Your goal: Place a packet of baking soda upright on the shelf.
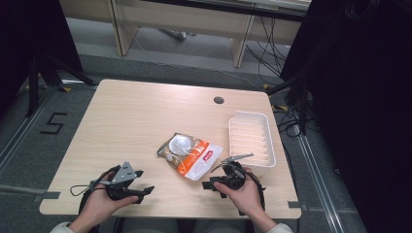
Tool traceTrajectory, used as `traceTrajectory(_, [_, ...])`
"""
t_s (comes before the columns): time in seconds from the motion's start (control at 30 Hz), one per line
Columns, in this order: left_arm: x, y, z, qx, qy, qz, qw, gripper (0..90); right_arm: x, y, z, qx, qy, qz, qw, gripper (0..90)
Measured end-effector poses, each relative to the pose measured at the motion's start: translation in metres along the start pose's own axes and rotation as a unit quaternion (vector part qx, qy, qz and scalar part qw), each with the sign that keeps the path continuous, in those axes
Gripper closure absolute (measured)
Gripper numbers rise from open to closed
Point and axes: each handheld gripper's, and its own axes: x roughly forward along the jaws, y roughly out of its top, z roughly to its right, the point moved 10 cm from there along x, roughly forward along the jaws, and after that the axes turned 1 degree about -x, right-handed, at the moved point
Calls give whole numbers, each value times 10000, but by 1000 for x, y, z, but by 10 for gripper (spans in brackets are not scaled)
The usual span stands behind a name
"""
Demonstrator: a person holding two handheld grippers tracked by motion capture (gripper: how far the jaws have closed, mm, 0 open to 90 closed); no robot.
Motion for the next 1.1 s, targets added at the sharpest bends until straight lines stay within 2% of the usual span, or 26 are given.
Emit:
traceTrajectory(0.03, [0,0,0,-1,-20,-4,10000,308,1,2,1,-141,12,16,9999,535])
traceTrajectory(0.1, [0,0,1,3,-18,2,10000,309,3,3,-1,-97,38,-13,9999,533])
traceTrajectory(0.13, [0,0,0,-1,-15,1,10000,309,6,6,-4,-175,76,-17,9998,527])
traceTrajectory(0.2, [0,0,0,-4,-13,9,10000,309,9,9,-4,-187,48,22,9998,522])
traceTrajectory(0.23, [0,0,0,5,-13,12,10000,309,9,10,-8,-106,142,22,9998,522])
traceTrajectory(0.3, [0,0,0,3,-16,14,10000,309,11,11,-8,-79,81,22,9999,523])
traceTrajectory(0.33, [0,0,1,8,-17,11,10000,309,11,11,-11,32,115,-32,9999,523])
traceTrajectory(0.37, [0,0,0,16,7,6,10000,310,13,12,-10,-81,106,-2,9999,522])
traceTrajectory(0.47, [0,0,0,36,-3,7,10000,311,20,13,-11,-14,136,-55,9999,512])
traceTrajectory(0.5, [0,0,-1,88,52,-23,9999,311,22,13,-12,80,85,-71,9999,507])
traceTrajectory(0.63, [0,0,0,57,10,8,10000,312,24,15,-12,80,128,-61,9999,496])
traceTrajectory(0.67, [0,0,0,69,27,-9,10000,312,24,16,-11,144,41,-69,9999,493])
traceTrajectory(0.77, [0,0,-1,87,46,-19,9999,312,24,17,-10,255,26,-74,9996,488])
traceTrajectory(0.8, [1,1,2,11,7,31,10000,312,26,19,-7,204,26,-62,9998,488])
traceTrajectory(0.83, [0,0,-1,79,54,-24,10000,312,26,19,-7,204,26,-62,9998,488])
traceTrajectory(0.87, [0,0,0,69,42,-13,10000,312,26,19,-7,285,1,-91,9996,488])
traceTrajectory(0.9, [1,1,2,15,4,34,10000,312,28,21,-4,260,-39,-67,9996,488])
traceTrajectory(1.1, [0,1,1,39,3,16,10000,313,37,25,-3,391,-71,-168,9991,502])
